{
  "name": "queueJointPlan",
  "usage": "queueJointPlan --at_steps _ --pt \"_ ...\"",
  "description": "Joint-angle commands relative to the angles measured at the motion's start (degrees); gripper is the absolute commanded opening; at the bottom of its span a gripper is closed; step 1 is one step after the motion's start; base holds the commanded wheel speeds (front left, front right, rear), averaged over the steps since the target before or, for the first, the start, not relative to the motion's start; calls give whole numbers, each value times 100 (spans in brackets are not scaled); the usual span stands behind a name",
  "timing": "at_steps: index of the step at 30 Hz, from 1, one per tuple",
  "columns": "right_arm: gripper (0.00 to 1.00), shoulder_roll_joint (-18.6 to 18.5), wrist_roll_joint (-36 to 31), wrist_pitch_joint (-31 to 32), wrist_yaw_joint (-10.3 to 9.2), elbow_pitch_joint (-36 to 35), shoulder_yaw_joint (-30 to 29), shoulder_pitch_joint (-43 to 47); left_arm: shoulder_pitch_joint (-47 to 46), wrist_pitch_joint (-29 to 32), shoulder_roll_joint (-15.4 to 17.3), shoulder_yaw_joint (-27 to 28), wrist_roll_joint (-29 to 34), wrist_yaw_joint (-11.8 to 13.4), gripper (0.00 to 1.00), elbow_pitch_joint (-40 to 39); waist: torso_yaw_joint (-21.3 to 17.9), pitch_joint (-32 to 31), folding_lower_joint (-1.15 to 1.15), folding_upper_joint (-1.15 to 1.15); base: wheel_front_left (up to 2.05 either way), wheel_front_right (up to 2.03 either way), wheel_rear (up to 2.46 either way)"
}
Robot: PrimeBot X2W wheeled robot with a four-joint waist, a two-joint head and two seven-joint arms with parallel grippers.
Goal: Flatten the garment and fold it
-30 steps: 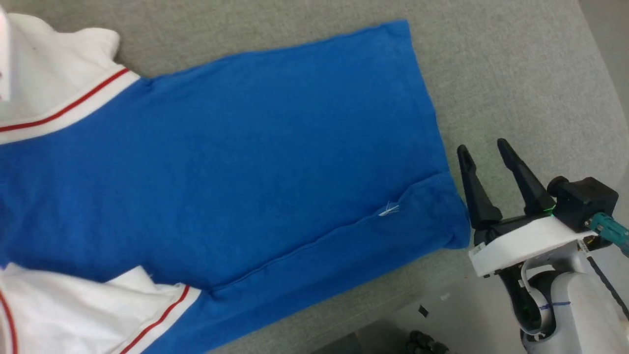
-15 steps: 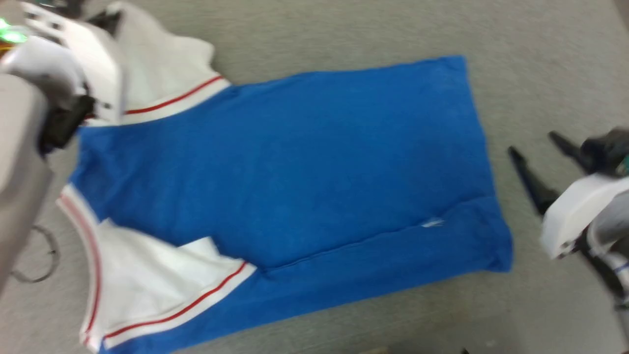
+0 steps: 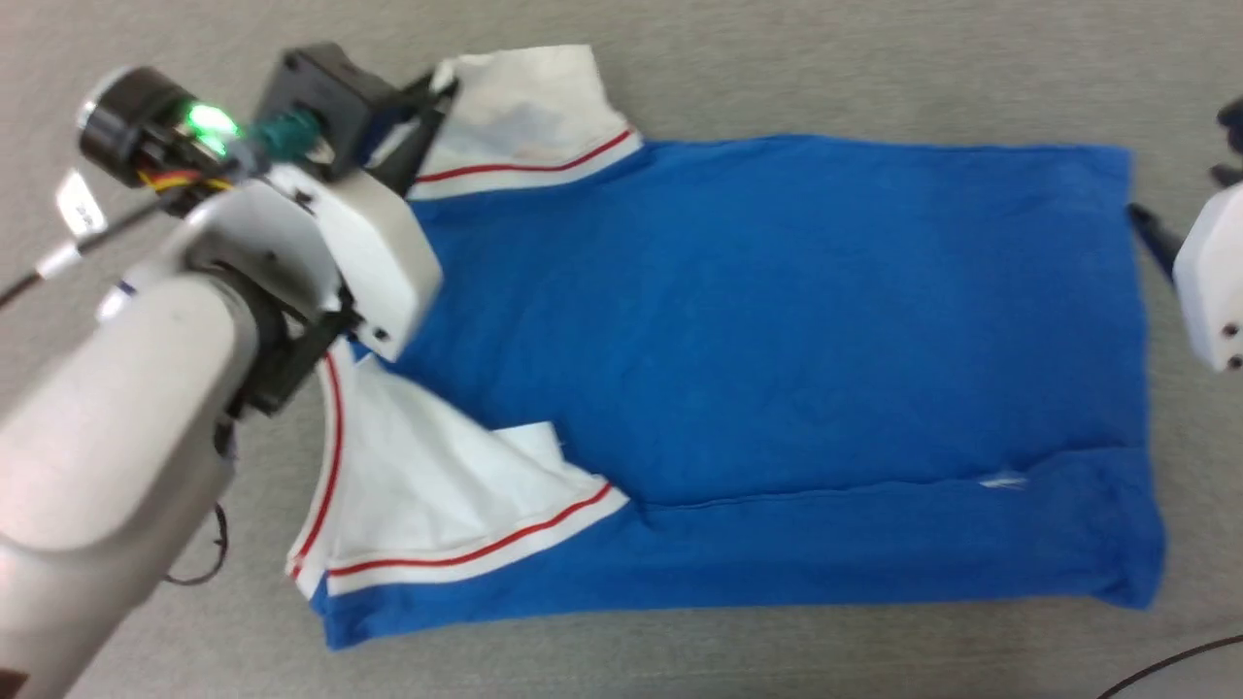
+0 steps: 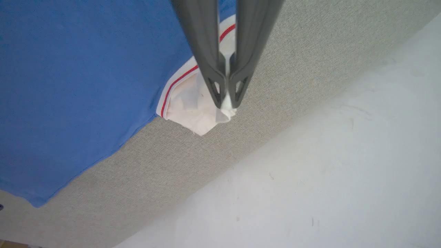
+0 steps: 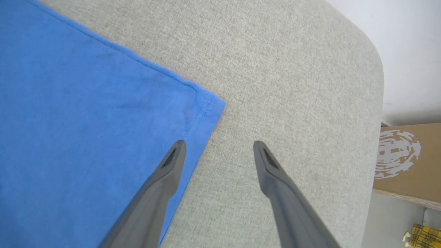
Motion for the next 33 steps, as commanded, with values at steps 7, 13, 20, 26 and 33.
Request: queueJointPlan --at_steps 7,13,20,26,33 --pt "100 -226 -149 123 -11 837 704 -598 172 45 -103 -171 139 157 0 -469 509 329 0 0 0 0 0" --pt "100 -288 -6 -46 -11 1336 1487 -752 252 -8 -187 -225 133 232 0 -508 586 374 0 0 0 0 0" --pt "0 -275 375 -410 -11 1727 1963 -914 352 -177 -226 -197 85 309 0 -340 517 209 0 0 0 0 0" --pt "0 -126 443 -1271 -11 2007 1671 -921 657 -438 -170 -52 -88 456 0 -139 382 -298 0 0 0 0 0" --pt "0 -43 430 -2084 -11 1920 1076 -297 1386 -685 57 191 -422 770 0 -203 286 -989 0 0 0 0 0"
